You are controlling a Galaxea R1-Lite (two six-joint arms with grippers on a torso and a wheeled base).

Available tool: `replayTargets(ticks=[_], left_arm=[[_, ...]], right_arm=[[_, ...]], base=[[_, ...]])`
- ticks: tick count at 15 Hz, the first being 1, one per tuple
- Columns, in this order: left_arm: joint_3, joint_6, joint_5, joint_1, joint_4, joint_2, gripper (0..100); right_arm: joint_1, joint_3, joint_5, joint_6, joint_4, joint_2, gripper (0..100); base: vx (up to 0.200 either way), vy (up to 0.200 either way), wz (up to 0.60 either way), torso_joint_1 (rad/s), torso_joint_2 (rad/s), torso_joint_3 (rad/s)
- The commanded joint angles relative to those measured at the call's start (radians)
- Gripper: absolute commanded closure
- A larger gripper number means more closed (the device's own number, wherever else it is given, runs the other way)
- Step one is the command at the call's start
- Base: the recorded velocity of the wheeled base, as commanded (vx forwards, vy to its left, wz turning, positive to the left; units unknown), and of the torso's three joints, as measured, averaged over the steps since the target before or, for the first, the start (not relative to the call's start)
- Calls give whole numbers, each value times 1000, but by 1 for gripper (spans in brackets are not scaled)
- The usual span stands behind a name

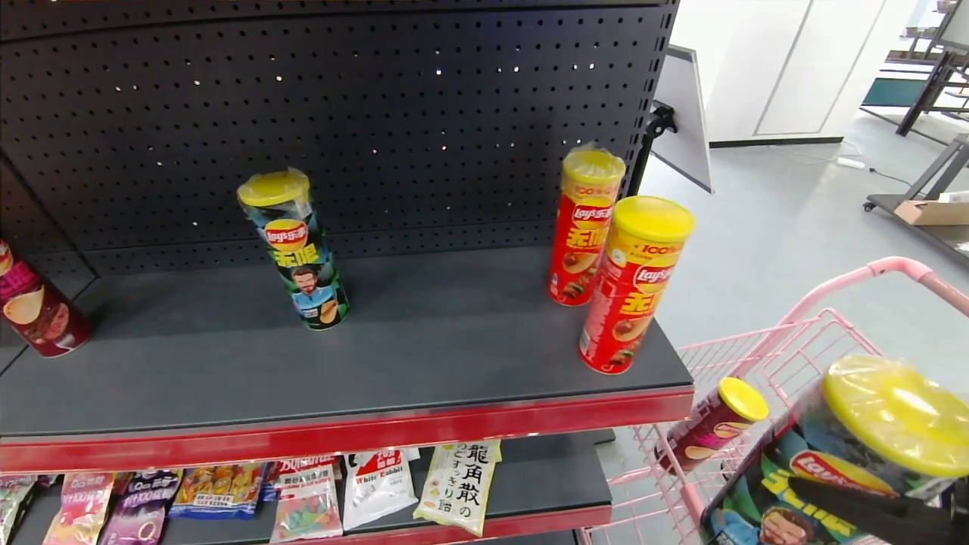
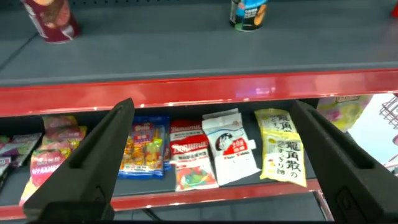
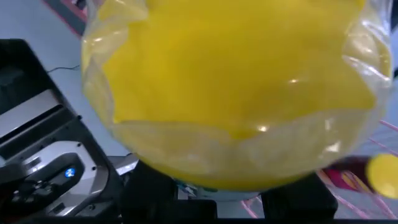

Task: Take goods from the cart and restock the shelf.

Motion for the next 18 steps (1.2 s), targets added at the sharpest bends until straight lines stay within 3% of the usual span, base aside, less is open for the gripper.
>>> replayTargets(ticks=[1, 18], left_arm=[[-1, 0, 0, 2, 0, 1, 0], [-1, 0, 0, 2, 0, 1, 0]], right_arm=[[25, 0, 66, 2, 0, -4, 100], [59, 24, 112, -3, 0, -61, 100]], base=[[0, 200, 0, -2, -7, -2], [0, 200, 0, 3, 1, 2]])
